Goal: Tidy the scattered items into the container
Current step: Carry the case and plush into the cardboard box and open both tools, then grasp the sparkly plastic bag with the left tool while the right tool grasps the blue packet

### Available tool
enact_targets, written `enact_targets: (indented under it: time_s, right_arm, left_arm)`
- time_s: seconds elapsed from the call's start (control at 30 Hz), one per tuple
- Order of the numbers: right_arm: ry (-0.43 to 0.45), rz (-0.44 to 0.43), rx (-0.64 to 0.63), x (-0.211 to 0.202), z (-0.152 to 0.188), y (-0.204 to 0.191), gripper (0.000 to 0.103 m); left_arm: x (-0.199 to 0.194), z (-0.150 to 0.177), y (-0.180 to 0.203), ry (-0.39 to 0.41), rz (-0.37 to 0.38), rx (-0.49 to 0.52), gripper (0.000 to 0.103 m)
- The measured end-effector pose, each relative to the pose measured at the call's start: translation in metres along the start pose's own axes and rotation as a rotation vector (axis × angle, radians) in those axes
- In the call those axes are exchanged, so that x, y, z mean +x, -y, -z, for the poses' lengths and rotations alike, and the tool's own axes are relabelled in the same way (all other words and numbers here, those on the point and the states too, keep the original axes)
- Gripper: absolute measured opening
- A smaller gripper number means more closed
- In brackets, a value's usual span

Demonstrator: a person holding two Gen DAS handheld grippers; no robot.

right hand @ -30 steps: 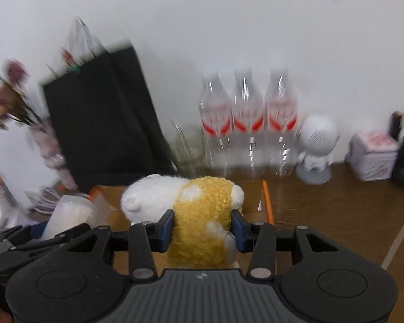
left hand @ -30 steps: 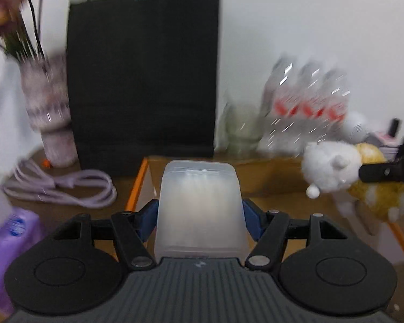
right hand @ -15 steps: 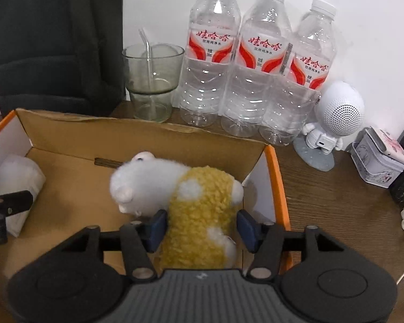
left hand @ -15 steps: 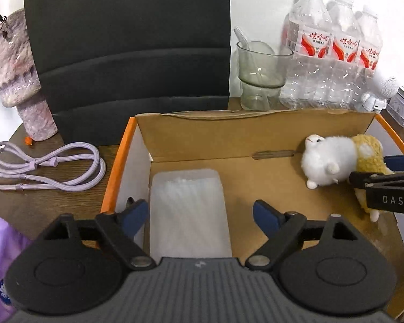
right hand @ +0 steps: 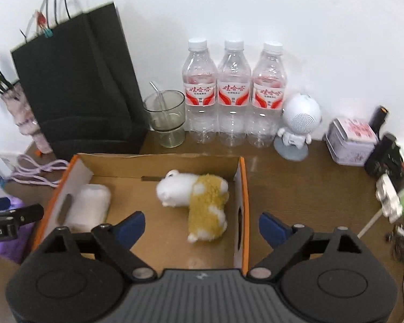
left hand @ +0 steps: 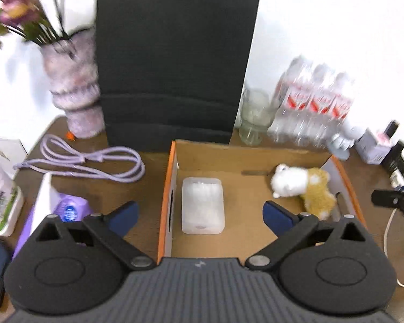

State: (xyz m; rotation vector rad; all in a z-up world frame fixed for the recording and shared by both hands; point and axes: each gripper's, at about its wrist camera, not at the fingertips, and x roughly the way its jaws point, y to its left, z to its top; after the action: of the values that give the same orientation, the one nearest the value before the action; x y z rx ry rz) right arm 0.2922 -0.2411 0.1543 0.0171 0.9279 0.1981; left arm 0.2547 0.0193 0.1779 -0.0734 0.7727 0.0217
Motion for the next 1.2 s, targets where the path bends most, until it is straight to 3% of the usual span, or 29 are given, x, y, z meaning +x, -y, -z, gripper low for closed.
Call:
enact_targets:
  time_s: [0.03, 0.1, 0.17, 0.2, 0.27, 0.33, 0.5, 0.6, 0.73, 0.83, 0.97, 1.07, 1.17, 1.2]
  right_arm:
    - [0.011, -0.008, 0.004, -0.009, 0.006, -0.001, 0.092]
    - [0.067, -0.01, 0.01, -0.028, 0.022, -0.007, 0.092]
    - [0.266, -0.028, 0.043, -0.058, 0.054, -0.013, 0.092]
    - [0.375, -0.048, 0.038, -0.071, 0.074, -0.018, 0.094]
    - [0.506, -0.067, 0.007, -0.081, 0.109, -0.027, 0.102]
    - [0.532, -0.05, -0.005, -0.078, 0.13, -0.034, 0.103]
    - [0.519, -0.037, 0.016, -0.073, 0.16, -0.038, 0.102]
    - [0.515, -0.065, 0.028, -0.086, 0.201, -0.039, 0.102]
    - [0.493, -0.14, -0.015, -0.097, 0.275, -0.042, 0.103]
    - [0.456, -0.134, -0.031, -0.098, 0.321, -0.045, 0.103]
    - [0.431, -0.101, -0.02, -0.096, 0.363, -0.032, 0.103]
    - [0.371, -0.073, 0.005, -0.085, 0.364, -0.018, 0.1]
    - [0.364, -0.093, 0.034, -0.084, 0.359, -0.011, 0.098]
    - [0.369, -0.097, 0.028, -0.085, 0.358, -0.011, 0.098]
  left_arm:
    - [-0.016, 0.009, 0.003, 0.07, -0.017, 0.016, 0.101]
    - [-0.051, 0.041, 0.007, 0.288, -0.029, 0.043, 0.102]
    - [-0.072, 0.081, 0.009, 0.481, -0.012, 0.062, 0.103]
    - [-0.075, 0.096, 0.011, 0.512, -0.004, 0.071, 0.103]
    - [-0.073, 0.115, 0.012, 0.501, -0.002, 0.063, 0.103]
    - [-0.071, 0.125, 0.011, 0.478, 0.002, 0.044, 0.103]
    - [-0.089, 0.163, 0.01, 0.472, -0.038, 0.055, 0.103]
    - [-0.105, 0.216, 0.003, 0.442, 0.045, 0.033, 0.103]
    - [-0.12, 0.288, 0.002, 0.396, 0.093, 0.002, 0.103]
    - [-0.123, 0.319, 0.01, 0.334, 0.168, 0.073, 0.103]
    - [-0.107, 0.318, 0.025, 0.304, 0.187, 0.166, 0.103]
    - [-0.085, 0.305, 0.037, 0.25, 0.241, 0.179, 0.097]
    - [-0.068, 0.297, 0.047, 0.193, 0.272, 0.17, 0.083]
    - [-0.064, 0.296, 0.049, 0.181, 0.277, 0.17, 0.071]
